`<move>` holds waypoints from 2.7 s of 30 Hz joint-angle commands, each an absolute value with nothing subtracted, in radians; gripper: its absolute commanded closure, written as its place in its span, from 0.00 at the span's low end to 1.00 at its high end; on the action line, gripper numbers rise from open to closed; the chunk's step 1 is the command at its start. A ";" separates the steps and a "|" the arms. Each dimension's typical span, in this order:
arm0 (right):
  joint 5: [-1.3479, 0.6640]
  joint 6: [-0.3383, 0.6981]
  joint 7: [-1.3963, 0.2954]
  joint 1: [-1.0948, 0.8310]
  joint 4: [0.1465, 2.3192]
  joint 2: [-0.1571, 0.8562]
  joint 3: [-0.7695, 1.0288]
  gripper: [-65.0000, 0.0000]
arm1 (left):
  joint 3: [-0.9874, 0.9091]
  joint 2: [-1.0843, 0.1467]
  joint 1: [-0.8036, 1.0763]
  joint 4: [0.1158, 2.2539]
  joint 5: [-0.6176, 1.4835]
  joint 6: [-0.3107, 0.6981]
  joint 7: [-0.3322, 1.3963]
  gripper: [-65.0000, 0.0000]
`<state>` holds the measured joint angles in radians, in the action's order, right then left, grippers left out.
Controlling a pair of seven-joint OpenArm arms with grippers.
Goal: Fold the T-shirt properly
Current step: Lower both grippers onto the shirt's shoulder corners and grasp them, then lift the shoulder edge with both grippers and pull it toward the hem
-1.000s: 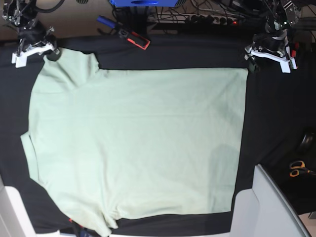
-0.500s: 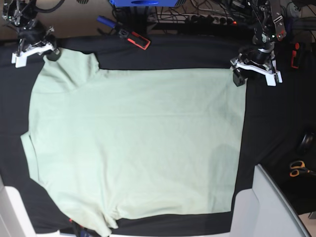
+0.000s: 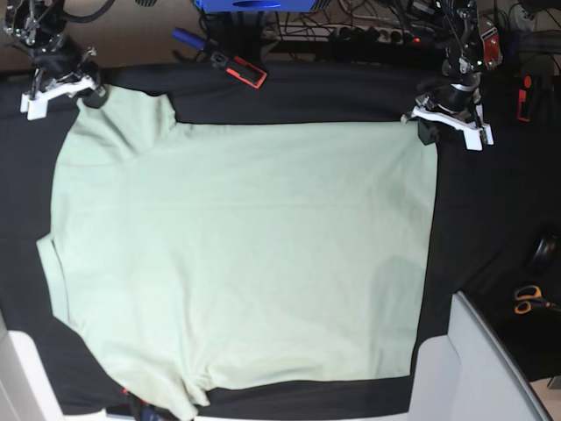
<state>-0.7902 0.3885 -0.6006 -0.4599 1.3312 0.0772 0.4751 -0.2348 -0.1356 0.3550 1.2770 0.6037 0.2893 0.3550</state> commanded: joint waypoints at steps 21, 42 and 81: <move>-0.799 0.381 -0.780 -0.496 1.659 0.084 0.487 1.00 | -0.397 -0.127 0.438 1.580 0.590 0.294 0.619 1.00; -0.799 0.297 -0.897 -0.282 1.635 0.142 0.479 1.00 | -0.298 -0.127 0.375 1.535 0.587 0.289 0.621 1.00; -0.799 0.183 -1.049 -0.001 1.432 0.226 0.478 1.00 | -0.308 -0.076 0.133 1.616 0.590 0.289 0.753 1.00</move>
<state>-0.7826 0.1814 -1.0584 -0.0193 1.4166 0.2119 0.4732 -0.3027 -0.0658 0.1390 1.5970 0.5808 0.2890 0.7704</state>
